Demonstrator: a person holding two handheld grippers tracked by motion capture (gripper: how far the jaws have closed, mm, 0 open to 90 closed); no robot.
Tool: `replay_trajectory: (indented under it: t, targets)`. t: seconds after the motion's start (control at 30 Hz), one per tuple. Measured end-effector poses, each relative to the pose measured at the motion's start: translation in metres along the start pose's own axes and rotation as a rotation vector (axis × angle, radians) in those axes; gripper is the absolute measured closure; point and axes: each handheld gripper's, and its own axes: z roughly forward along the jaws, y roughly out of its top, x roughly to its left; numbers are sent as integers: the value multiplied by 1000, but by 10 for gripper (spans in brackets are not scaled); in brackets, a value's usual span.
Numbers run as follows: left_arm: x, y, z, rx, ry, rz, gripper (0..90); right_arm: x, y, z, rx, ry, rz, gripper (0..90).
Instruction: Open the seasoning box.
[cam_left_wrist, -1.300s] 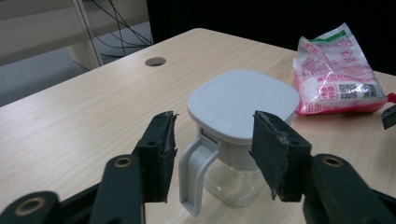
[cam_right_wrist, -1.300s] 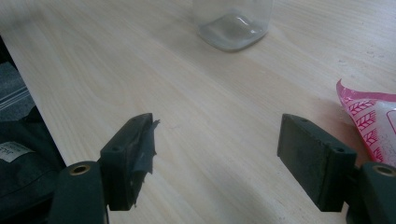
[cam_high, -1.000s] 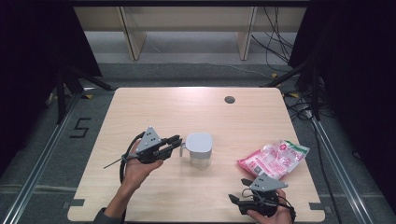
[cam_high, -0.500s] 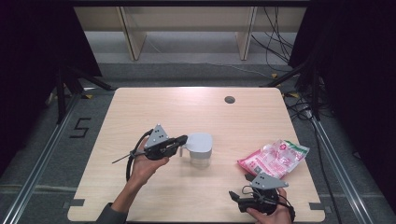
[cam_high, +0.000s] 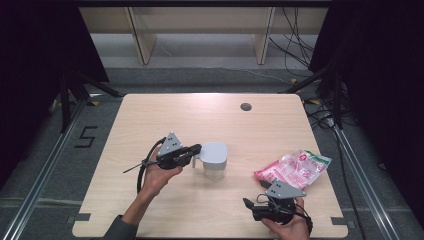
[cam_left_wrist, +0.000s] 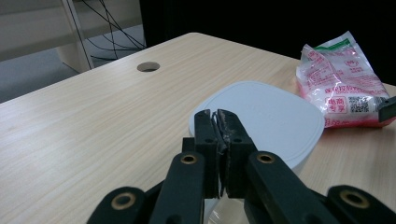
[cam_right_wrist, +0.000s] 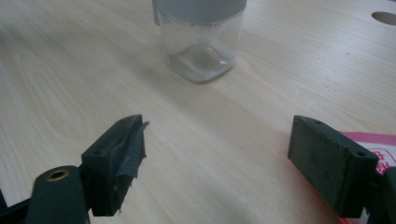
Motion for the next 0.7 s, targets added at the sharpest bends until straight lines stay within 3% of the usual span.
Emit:
replay_trajectory:
  t: [0.07, 0.23, 0.27, 0.33, 0.37, 0.4, 0.43, 0.47, 0.5, 0.63, 0.67, 0.7]
  targets:
    - [0, 0, 0, 2, 2, 3, 865, 0, 1, 1, -12, -19, -6, 206]
    - [0, -1, -1, 2, 2, -1, 864, -1, 5, 4, -20, -11, 6, 265]
    - [0, -1, -1, 3, 4, 1, 865, -3, 6, 5, -35, -20, -20, 283]
    - [0, -1, -1, 2, 4, -4, 865, -2, 8, 5, -28, -5, 5, 343]
    - [0, -1, -1, -1, 5, -4, 865, -5, 10, 7, -51, -9, -31, 372]
    - [0, -1, -1, -1, 6, -3, 865, -5, 11, 7, -46, 2, -15, 411]
    - [1, -1, -2, 11, 4, 11, 865, -7, 12, 8, -61, 9, -40, 437]
    - [1, -1, -2, 7, 3, 5, 865, -4, 13, 8, -47, 9, -5, 457]
    - [1, -2, -2, 6, 3, 8, 865, -8, 15, 10, -67, 0, -50, 479]
    - [0, -2, -2, 5, 6, 11, 865, -11, 21, 14, -88, 7, -45, 583]
    - [1, -2, -2, 5, 6, 10, 865, -13, 23, 16, -98, 2, -69, 598]
    - [1, -2, -2, -2, 5, 2, 865, -13, 24, 16, -95, 8, -51, 613]
